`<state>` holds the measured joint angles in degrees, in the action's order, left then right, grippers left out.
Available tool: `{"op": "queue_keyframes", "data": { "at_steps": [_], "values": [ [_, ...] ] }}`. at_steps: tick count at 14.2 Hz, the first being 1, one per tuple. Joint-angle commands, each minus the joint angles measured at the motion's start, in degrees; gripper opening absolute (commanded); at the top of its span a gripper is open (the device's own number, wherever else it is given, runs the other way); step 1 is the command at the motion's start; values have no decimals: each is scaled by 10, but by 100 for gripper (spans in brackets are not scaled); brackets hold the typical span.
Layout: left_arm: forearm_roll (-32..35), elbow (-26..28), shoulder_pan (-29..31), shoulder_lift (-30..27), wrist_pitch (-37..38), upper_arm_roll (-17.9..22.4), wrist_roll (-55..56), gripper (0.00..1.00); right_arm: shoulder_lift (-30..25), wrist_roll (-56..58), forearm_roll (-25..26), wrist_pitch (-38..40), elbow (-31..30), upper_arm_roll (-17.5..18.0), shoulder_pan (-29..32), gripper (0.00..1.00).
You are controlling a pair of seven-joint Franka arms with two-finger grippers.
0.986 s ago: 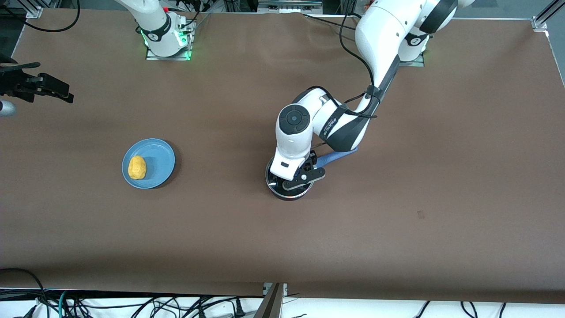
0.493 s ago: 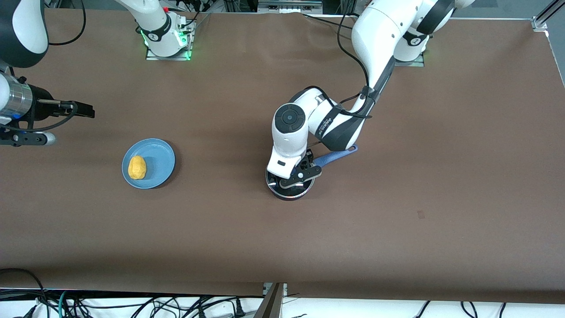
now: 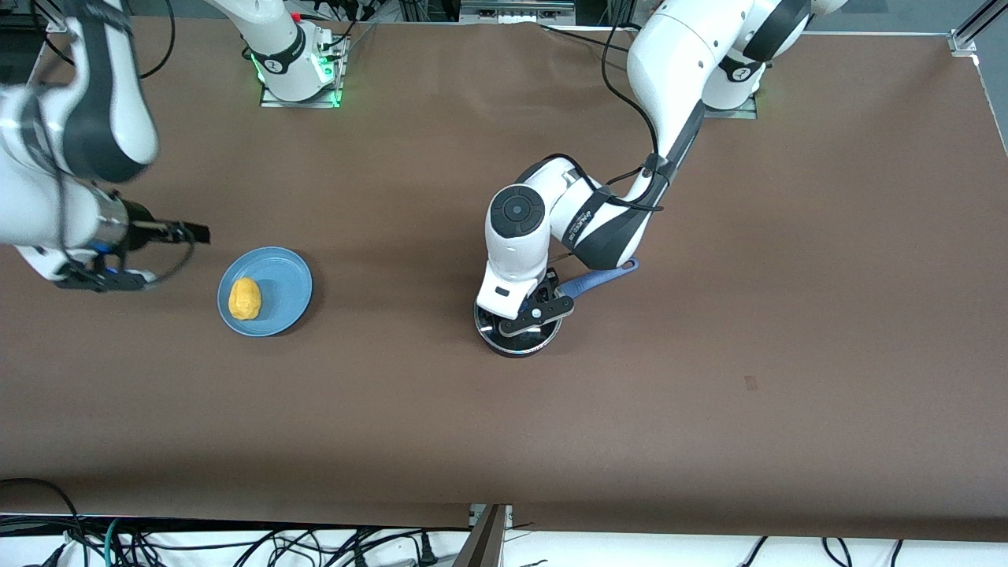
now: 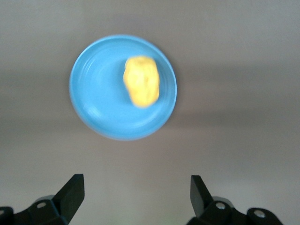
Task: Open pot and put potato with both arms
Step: 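Reach the right gripper down to the yellow potato on the plate, then lift the lid away with the left gripper while the right gripper grasps the potato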
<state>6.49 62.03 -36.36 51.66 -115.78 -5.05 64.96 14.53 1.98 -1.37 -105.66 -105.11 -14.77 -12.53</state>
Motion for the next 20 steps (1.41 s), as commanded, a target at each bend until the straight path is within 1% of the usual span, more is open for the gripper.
{"op": "queue_keyframes", "data": {
  "at_steps": [1,2,4,6,7,8,9,11,13,14,15,17,18,19,20],
  "values": [
    [18,-22,-3,0,33,8,9,63,40,42,1,-98,-25,4,2,100],
    [18,-22,-1,-10,40,8,8,63,56,56,1,-138,-33,5,1,100],
    [17,-22,1,-25,53,9,6,63,95,78,1,-196,-33,6,1,100],
    [17,-21,7,-38,60,9,-8,63,131,89,-7,-238,-33,9,0,100],
    [18,-14,19,-50,59,9,-28,63,143,88,-8,-246,-33,10,-2,99],
    [21,-2,34,-66,59,7,-66,63,153,88,-8,-250,-37,10,-2,98],
    [18,31,48,-89,55,7,-109,63,155,88,-9,-263,-46,13,-2,95],
    [12,78,95,-130,42,7,-197,62,156,88,-9,-270,-56,13,-2,93],
    [5,120,147,-161,38,6,-297,62,161,86,-12,-269,-56,14,-2,88],
    [2,151,170,-178,22,6,-346,62,163,86,-24,-269,-56,14,-1,83],
    [-1,205,195,-205,-13,6,-389,62,165,87,-34,-269,-56,15,0,75],
    [-2,315,249,-258,-93,4,-483,62,164,87,-38,-264,-55,15,0,49],
    [-2,352,273,-276,-105,5,-536,62,164,83,-38,-262,-53,15,0,39],
    [-2,376,298,-289,-106,5,-583,62,161,81,-38,-257,-48,18,-1,32],
    [-2,403,326,-300,-108,5,-626,62,161,81,-38,-244,-35,18,-3,30]
  ]
}}
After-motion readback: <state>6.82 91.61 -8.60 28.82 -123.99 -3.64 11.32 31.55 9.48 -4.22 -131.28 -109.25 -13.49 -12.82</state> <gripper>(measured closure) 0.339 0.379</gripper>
